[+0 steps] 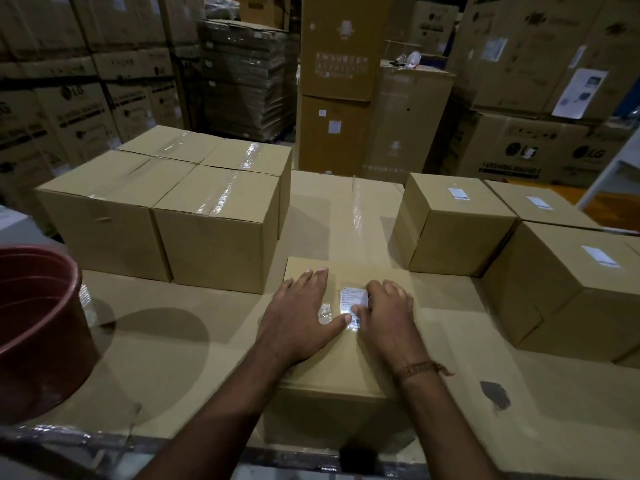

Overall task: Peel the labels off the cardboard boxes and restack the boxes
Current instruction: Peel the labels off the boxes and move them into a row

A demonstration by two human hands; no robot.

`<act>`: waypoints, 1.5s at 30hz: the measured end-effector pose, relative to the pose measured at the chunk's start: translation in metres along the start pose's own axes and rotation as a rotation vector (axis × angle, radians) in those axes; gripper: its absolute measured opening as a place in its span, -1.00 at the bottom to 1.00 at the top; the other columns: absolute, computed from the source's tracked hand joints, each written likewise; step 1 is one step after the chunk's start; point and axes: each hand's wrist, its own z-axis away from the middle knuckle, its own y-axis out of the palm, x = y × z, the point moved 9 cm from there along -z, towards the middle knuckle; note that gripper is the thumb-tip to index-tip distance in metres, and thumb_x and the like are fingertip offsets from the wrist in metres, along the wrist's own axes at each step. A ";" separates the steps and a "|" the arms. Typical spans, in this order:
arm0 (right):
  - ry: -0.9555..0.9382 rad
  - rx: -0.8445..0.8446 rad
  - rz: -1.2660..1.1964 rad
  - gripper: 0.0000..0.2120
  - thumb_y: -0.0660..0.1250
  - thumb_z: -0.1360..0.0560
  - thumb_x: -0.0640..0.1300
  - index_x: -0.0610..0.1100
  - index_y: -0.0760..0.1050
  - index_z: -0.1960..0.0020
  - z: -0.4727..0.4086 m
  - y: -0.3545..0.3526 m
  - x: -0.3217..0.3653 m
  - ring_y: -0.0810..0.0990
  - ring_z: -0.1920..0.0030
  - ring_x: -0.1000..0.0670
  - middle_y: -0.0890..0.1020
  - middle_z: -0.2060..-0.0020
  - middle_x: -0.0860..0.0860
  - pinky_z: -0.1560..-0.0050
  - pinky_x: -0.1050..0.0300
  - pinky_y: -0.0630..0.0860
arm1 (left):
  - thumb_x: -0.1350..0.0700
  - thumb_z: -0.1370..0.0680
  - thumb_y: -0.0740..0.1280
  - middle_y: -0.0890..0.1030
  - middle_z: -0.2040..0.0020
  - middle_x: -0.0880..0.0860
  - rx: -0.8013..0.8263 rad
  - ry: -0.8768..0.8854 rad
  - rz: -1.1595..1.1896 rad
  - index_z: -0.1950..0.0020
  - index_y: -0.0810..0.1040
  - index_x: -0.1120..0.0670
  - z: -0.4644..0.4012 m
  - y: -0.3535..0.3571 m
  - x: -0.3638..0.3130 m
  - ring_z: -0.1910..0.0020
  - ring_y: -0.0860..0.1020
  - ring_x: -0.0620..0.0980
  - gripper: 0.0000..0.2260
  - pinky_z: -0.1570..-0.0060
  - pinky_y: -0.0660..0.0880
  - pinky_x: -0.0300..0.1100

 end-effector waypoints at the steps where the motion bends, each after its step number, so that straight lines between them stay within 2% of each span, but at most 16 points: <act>1: 0.016 -0.016 0.001 -0.83 0.34 -0.67 -0.02 -0.05 0.49 -0.21 0.003 0.002 0.000 0.35 -0.45 -0.15 0.53 -0.28 -0.09 -0.53 -0.24 0.26 | -0.41 -0.62 0.15 0.07 -0.73 -0.04 -0.004 0.005 -0.004 -0.74 -0.06 -0.01 -0.001 0.001 0.000 -0.69 0.03 -0.05 -0.16 -0.64 -0.04 -0.05; 3: 0.028 -0.063 -0.077 -0.89 0.34 -0.67 -0.04 -0.04 0.51 -0.16 0.008 0.000 -0.002 0.32 -0.47 -0.12 0.53 -0.26 -0.08 -0.55 -0.28 0.26 | -0.42 -0.61 0.14 0.09 -0.72 -0.04 -0.010 0.015 -0.005 -0.74 -0.06 -0.01 -0.001 0.002 0.001 -0.69 0.03 -0.06 -0.15 -0.66 -0.03 -0.03; 7: -0.010 -0.133 -0.154 -0.91 0.40 -0.62 -0.05 0.00 0.50 -0.02 0.008 -0.006 -0.004 0.35 -0.23 0.00 0.50 -0.05 0.01 -0.36 -0.22 0.44 | -0.43 -0.61 0.14 0.08 -0.72 -0.04 -0.007 0.013 0.000 -0.74 -0.05 -0.01 -0.002 0.003 0.002 -0.69 0.03 -0.07 -0.15 -0.66 -0.04 -0.04; 9: -0.019 -0.142 -0.161 -0.89 0.40 -0.62 -0.06 0.04 0.46 0.00 0.009 -0.008 -0.001 0.34 -0.19 0.03 0.48 -0.02 0.04 -0.34 -0.23 0.46 | -0.42 -0.61 0.15 0.08 -0.72 -0.05 -0.011 0.013 -0.003 -0.74 -0.05 -0.01 -0.003 0.003 0.002 -0.69 0.03 -0.07 -0.15 -0.66 -0.04 -0.04; 12: -0.043 -0.135 -0.128 -0.87 0.38 -0.63 -0.06 0.06 0.43 -0.01 0.010 -0.007 0.000 0.36 -0.23 -0.02 0.49 -0.05 0.03 -0.40 -0.31 0.41 | -0.42 -0.61 0.15 0.10 -0.72 -0.05 -0.019 0.023 -0.001 -0.74 -0.05 -0.01 -0.003 0.004 0.003 -0.69 0.03 -0.09 -0.15 -0.66 -0.04 -0.04; 16: -0.043 -0.117 -0.145 -0.90 0.35 -0.66 -0.06 0.03 0.43 -0.04 0.012 -0.009 0.003 0.38 -0.29 -0.05 0.51 -0.10 0.01 -0.42 -0.29 0.38 | -0.44 -0.60 0.14 0.09 -0.72 -0.06 -0.010 0.025 0.001 -0.74 -0.05 -0.01 -0.004 0.006 0.004 -0.69 0.02 -0.09 -0.14 -0.66 -0.02 -0.02; 19: -0.051 -0.063 -0.187 -0.89 0.37 -0.65 -0.05 0.05 0.43 -0.04 0.014 -0.012 0.002 0.40 -0.27 -0.03 0.50 -0.08 0.09 -0.38 -0.22 0.44 | -0.45 -0.60 0.12 0.08 -0.72 -0.05 -0.008 0.021 0.004 -0.74 -0.05 -0.02 -0.004 0.005 0.004 -0.69 0.02 -0.08 -0.14 -0.66 -0.02 -0.01; 22: -0.056 0.016 -0.239 -0.76 0.48 -0.56 -0.07 0.07 0.46 -0.14 0.012 -0.015 -0.002 0.46 -0.22 -0.01 0.53 -0.09 0.14 -0.24 -0.13 0.55 | -0.46 -0.59 0.13 0.10 -0.72 -0.05 -0.021 0.020 0.009 -0.74 -0.02 0.00 -0.003 0.004 0.003 -0.69 0.02 -0.09 -0.13 -0.66 -0.03 -0.04; 24: -0.036 0.037 -0.211 -0.73 0.51 -0.54 -0.08 0.07 0.47 -0.14 0.010 -0.015 -0.001 0.47 -0.26 -0.05 0.56 -0.13 0.10 -0.31 -0.19 0.51 | -0.48 -0.57 0.13 0.11 -0.72 -0.04 -0.023 0.014 0.015 -0.74 -0.01 0.00 -0.002 0.004 0.004 -0.69 0.03 -0.08 -0.11 -0.66 -0.03 -0.04; 26: -0.016 0.029 -0.164 -0.74 0.50 -0.55 -0.09 0.11 0.41 0.03 0.010 -0.012 0.001 0.46 -0.36 -0.14 0.58 -0.16 -0.02 -0.42 -0.31 0.40 | -0.49 -0.57 0.12 0.10 -0.72 -0.04 -0.019 0.010 0.012 -0.74 -0.02 -0.01 -0.003 0.004 0.004 -0.69 0.03 -0.08 -0.10 -0.66 -0.04 -0.05; 28: 0.009 0.005 -0.154 -0.73 0.48 -0.57 -0.09 0.11 0.38 0.09 0.013 -0.010 0.001 0.41 -0.45 -0.18 0.59 -0.22 -0.10 -0.48 -0.31 0.35 | -0.50 -0.57 0.12 0.09 -0.72 -0.04 -0.014 0.007 0.008 -0.74 -0.03 -0.02 -0.002 0.004 0.004 -0.69 0.02 -0.08 -0.10 -0.66 -0.05 -0.05; 30: 0.031 -0.022 -0.164 -0.86 0.45 -0.60 -0.07 0.03 0.47 0.01 0.017 -0.010 -0.001 0.31 -0.55 -0.14 0.57 -0.30 -0.11 -0.53 -0.20 0.32 | -0.49 -0.57 0.12 0.09 -0.72 -0.04 -0.011 0.009 0.012 -0.74 -0.04 -0.02 -0.002 0.004 0.003 -0.69 0.02 -0.08 -0.11 -0.66 -0.04 -0.04; 32: 0.042 -0.033 -0.161 -0.90 0.43 -0.62 -0.07 -0.06 0.53 -0.06 0.018 -0.011 -0.003 0.25 -0.60 -0.13 0.55 -0.36 -0.14 -0.55 -0.10 0.30 | -0.48 -0.58 0.12 0.09 -0.72 -0.05 -0.016 0.012 0.013 -0.74 -0.03 -0.02 -0.002 0.003 0.003 -0.69 0.03 -0.08 -0.11 -0.66 -0.04 -0.04; 38: 0.057 0.013 -0.146 -0.91 0.40 -0.65 -0.11 -0.04 0.48 -0.06 0.018 -0.011 0.002 0.18 -0.64 -0.13 0.48 -0.46 -0.19 -0.61 -0.14 0.20 | -0.54 -0.53 0.13 0.13 -0.71 -0.06 -0.028 0.014 0.028 -0.74 0.01 -0.02 -0.004 0.001 0.004 -0.68 0.07 -0.10 -0.06 -0.63 -0.01 -0.06; 40: 0.049 0.009 -0.167 -0.90 0.42 -0.63 -0.11 -0.05 0.51 -0.09 0.017 -0.012 0.000 0.20 -0.63 -0.12 0.50 -0.43 -0.18 -0.59 -0.09 0.22 | -0.58 -0.50 0.15 0.12 -0.72 -0.07 -0.007 0.013 0.037 -0.74 0.01 -0.03 -0.004 0.002 0.005 -0.68 0.06 -0.10 -0.02 -0.62 -0.02 -0.06; 45: -0.005 -0.003 -0.216 -0.84 0.46 -0.59 -0.13 0.02 0.48 0.04 0.015 -0.011 -0.004 0.28 -0.57 -0.10 0.59 -0.22 -0.10 -0.43 0.02 0.30 | -0.55 -0.48 0.23 0.07 -0.72 -0.09 0.025 0.039 0.061 -0.74 -0.02 -0.03 -0.004 0.002 0.005 -0.69 0.01 -0.11 0.01 -0.62 -0.08 -0.08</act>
